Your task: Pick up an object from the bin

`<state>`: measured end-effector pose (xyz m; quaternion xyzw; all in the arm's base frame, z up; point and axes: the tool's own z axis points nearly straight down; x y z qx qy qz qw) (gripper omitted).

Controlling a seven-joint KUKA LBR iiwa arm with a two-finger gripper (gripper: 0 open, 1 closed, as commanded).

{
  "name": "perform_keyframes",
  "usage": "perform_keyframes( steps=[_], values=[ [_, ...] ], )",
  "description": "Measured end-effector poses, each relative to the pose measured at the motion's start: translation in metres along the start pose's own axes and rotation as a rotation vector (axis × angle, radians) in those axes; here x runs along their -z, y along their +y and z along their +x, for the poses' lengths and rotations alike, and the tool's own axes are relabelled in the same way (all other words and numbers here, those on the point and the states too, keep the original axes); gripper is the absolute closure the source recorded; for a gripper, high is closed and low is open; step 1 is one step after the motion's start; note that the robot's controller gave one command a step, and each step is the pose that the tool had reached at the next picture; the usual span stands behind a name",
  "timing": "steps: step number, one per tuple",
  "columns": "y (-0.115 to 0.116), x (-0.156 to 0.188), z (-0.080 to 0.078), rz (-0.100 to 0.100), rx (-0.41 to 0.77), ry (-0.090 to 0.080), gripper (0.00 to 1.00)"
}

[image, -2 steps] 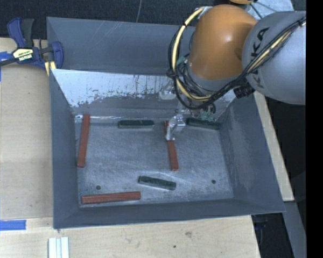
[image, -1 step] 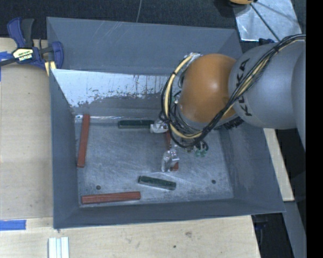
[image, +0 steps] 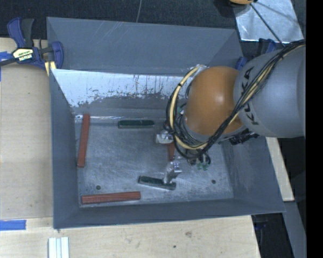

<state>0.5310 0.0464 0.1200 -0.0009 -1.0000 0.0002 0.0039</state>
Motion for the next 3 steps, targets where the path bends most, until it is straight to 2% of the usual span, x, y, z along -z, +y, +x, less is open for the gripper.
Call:
perform_keyframes(
  steps=[1,2,3],
  values=[
    [0.005,0.006,0.005,0.000,0.041,-0.011,0.00],
    [0.010,-0.044,0.015,-0.001,0.050,-0.003,0.00],
    [0.021,-0.043,0.010,-0.003,-0.047,-0.032,1.00]
  ],
)
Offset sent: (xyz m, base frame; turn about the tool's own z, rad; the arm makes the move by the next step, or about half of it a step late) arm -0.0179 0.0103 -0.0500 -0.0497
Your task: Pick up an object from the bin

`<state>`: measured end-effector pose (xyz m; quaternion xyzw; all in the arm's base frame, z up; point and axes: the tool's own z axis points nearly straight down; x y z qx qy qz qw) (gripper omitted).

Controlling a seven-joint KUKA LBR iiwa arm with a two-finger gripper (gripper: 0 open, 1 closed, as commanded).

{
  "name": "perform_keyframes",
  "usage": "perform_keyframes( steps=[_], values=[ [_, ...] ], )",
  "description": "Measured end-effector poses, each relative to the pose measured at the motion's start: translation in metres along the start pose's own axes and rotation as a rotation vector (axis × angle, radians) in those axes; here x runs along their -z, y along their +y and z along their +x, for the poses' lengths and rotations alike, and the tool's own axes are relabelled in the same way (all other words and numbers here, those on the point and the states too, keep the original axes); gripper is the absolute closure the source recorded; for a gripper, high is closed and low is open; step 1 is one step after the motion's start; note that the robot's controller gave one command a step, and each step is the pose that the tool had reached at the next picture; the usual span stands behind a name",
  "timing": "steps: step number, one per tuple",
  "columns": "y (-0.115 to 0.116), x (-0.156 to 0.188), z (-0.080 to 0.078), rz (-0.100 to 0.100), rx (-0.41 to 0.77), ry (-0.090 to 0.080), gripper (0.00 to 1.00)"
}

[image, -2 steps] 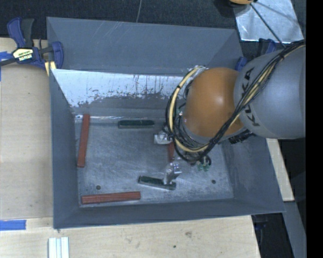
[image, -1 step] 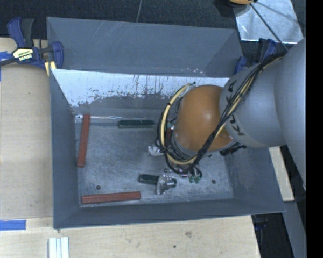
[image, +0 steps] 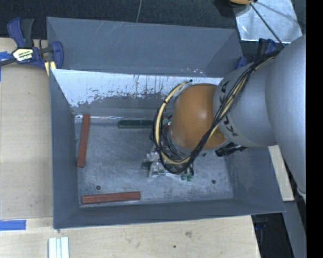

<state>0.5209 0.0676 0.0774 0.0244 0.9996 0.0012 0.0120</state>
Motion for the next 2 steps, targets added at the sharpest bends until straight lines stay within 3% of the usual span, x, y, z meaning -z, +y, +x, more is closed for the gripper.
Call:
perform_keyframes(
  steps=[2],
  values=[
    [-0.0004,0.0040,0.0020,0.001,0.000,0.007,1.00]
  ],
)
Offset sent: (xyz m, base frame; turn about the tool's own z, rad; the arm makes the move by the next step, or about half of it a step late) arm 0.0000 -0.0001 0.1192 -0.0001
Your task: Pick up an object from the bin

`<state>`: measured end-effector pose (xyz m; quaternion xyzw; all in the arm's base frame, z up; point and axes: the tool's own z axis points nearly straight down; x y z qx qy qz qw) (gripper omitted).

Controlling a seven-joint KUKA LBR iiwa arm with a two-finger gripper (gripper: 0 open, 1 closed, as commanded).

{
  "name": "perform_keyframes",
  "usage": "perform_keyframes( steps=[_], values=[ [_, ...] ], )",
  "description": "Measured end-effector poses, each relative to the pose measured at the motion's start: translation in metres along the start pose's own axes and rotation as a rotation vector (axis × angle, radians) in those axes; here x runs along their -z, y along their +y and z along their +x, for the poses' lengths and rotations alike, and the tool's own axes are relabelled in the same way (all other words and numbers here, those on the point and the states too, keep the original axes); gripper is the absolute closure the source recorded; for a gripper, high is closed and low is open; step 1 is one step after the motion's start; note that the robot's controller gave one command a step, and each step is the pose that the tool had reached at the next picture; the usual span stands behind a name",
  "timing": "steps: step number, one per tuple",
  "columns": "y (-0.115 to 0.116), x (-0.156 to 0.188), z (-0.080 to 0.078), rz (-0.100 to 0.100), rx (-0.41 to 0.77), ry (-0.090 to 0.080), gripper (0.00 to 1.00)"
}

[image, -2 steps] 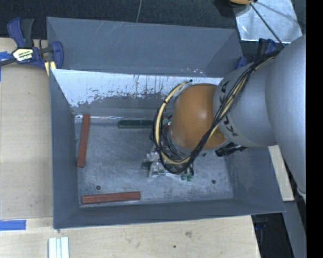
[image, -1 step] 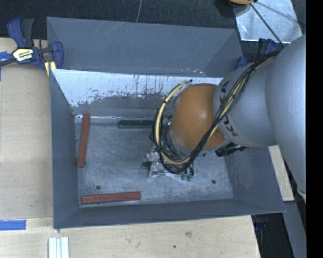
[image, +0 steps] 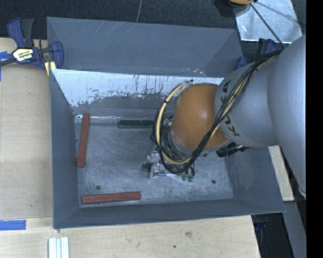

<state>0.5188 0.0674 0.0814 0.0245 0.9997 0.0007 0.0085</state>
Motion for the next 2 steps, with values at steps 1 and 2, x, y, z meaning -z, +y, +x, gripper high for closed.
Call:
perform_keyframes(
  steps=[1,2],
  values=[
    [0.000,0.018,0.003,0.002,0.001,0.019,1.00],
    [0.000,0.043,0.001,0.002,0.001,0.015,1.00]
  ],
)
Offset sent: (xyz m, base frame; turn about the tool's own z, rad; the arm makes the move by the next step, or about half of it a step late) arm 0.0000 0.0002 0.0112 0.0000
